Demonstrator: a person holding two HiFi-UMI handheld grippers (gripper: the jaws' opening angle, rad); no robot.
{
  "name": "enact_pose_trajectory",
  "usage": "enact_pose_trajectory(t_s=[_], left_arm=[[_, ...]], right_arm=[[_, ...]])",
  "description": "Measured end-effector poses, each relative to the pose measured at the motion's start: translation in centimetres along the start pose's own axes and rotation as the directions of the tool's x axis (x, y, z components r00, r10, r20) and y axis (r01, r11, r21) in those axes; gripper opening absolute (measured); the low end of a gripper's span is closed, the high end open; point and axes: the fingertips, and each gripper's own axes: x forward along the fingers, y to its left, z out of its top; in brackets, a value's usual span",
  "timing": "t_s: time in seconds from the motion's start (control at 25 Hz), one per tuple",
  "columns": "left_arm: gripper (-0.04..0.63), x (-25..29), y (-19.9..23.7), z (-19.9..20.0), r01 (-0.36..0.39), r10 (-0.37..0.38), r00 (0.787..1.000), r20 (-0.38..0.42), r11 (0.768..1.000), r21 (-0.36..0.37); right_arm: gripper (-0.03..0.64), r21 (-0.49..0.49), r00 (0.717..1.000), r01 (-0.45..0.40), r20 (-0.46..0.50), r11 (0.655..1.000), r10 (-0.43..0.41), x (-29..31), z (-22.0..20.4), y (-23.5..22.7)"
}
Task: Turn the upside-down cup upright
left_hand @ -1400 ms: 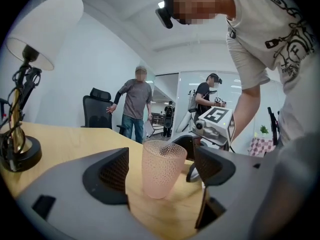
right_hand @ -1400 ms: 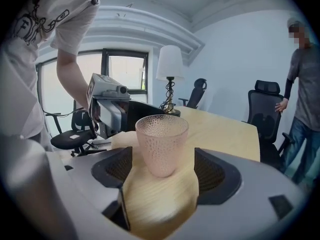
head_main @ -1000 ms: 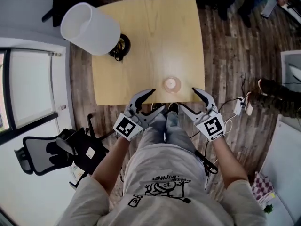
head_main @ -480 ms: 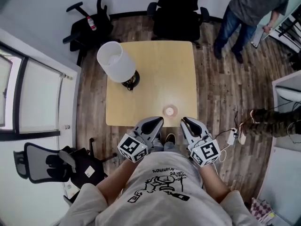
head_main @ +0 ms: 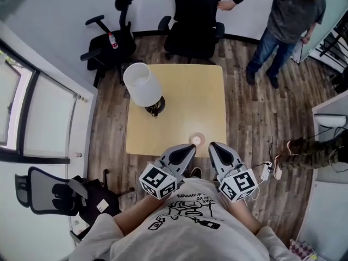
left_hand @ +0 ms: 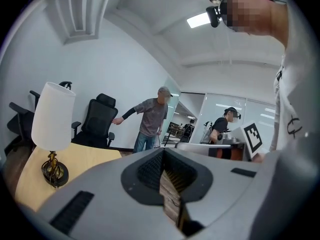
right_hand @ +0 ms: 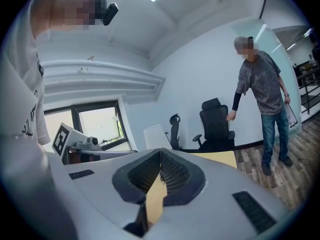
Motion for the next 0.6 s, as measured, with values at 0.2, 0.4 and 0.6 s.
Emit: enact_pose_trajectory(t_s=[0.2,0.4,0.6], left_arm=[[0.008,-0.7,-0.4,1.5,-0.004,0.004,1.0,0.007,1.0,0.002],[0.008,-0.8,-1.0,2.3,-0.006,0.006,1.0,0.023,1.0,0.008],[0.008,0.0,-1.6,2.7,-0.005,0.004,1.0,0.03,0.999,0.032]], right_arm=[[0.025,-0.013,1.0,-0.018,0.012,1.0,0.018,0.0,2.1,1.8],[0.023,-0.029,0.999,-0.031,0.022,0.999,0.031,-0.2,2.9,2.8],[0.023,-0.066,0.999,-0.021,0.031,0.998,0.023,-0.4,3.4,2.6]])
